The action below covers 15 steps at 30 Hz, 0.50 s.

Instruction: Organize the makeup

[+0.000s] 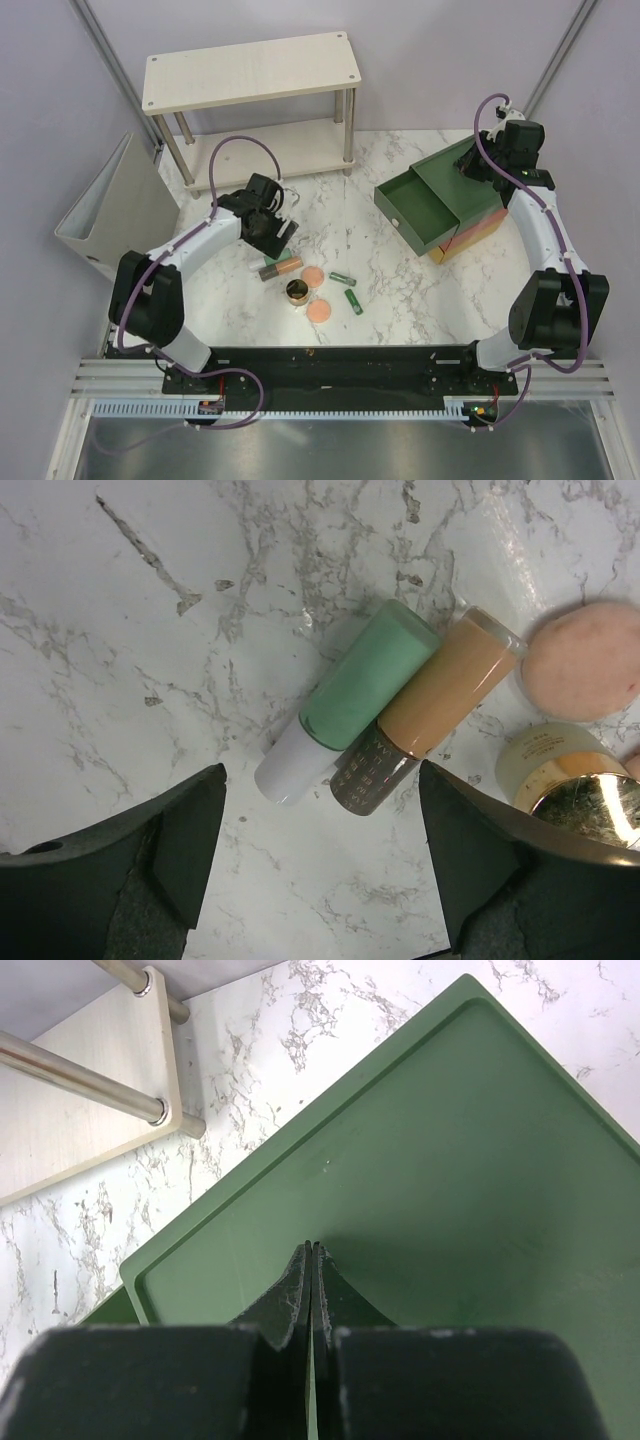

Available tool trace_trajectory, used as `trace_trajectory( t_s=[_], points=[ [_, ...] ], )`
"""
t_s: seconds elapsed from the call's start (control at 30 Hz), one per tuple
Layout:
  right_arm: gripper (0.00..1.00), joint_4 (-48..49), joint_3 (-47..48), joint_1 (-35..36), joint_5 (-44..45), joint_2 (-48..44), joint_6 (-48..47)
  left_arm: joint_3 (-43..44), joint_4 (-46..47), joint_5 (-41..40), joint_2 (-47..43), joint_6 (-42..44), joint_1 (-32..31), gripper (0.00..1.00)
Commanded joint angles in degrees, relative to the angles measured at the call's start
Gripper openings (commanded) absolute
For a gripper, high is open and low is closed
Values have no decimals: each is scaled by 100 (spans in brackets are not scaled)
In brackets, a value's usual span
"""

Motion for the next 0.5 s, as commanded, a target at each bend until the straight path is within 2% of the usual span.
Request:
trace_trajectory(
  t_s=[0.0,0.47],
  points=[
    [0,-1304,-395,51,22,471,-62,-30,13,404,202,356,-10,83],
    [0,-1295,-404,51,13,489,-88,76,197,-167,923,259,-10,77]
  ],
)
